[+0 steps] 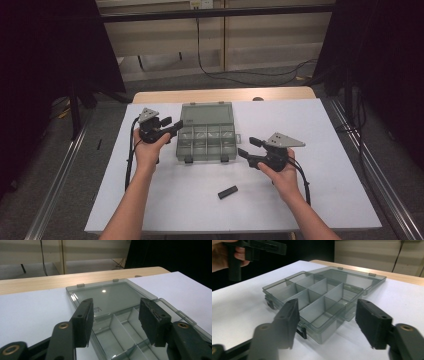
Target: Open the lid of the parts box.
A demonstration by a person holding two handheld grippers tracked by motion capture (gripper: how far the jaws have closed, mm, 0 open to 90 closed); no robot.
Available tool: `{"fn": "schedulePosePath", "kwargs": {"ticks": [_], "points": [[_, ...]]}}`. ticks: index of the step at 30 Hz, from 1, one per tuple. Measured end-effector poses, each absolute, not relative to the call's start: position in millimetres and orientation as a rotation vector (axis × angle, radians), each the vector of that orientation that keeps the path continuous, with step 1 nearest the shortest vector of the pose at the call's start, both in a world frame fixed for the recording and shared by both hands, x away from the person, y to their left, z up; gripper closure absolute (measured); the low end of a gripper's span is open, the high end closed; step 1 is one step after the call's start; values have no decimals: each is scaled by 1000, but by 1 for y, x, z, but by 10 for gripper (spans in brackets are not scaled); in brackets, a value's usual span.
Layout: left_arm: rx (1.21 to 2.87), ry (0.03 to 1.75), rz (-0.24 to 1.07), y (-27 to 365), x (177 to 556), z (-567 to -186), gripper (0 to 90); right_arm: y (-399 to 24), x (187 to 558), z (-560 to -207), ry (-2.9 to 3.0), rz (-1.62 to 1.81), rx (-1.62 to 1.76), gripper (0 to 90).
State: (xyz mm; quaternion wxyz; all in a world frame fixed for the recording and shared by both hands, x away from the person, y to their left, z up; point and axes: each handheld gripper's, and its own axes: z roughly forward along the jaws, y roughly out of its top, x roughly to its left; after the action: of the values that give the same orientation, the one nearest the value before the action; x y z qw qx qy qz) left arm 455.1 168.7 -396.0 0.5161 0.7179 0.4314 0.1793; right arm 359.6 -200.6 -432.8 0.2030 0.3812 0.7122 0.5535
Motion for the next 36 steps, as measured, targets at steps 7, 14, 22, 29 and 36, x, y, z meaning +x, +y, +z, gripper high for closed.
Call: {"fn": "schedulePosePath", "kwargs": {"ticks": [7, 14, 22, 29, 36], "points": [[1729, 994, 415, 168, 444, -395, 320, -207, 355, -431, 1963, 1540, 1078, 205], [1743, 969, 399, 164, 433, -397, 278, -220, 346, -428, 1929, 1525, 1101, 150], [1758, 926, 392, 156, 421, -395, 223, -235, 334, -428, 1898, 1497, 1122, 113], [1764, 923, 389, 157, 415, -396, 196, -246, 326, -428, 1869, 1471, 1119, 97], [1765, 919, 378, 157, 408, -400, 174, -252, 320, -429, 1863, 1455, 1117, 86]]}}
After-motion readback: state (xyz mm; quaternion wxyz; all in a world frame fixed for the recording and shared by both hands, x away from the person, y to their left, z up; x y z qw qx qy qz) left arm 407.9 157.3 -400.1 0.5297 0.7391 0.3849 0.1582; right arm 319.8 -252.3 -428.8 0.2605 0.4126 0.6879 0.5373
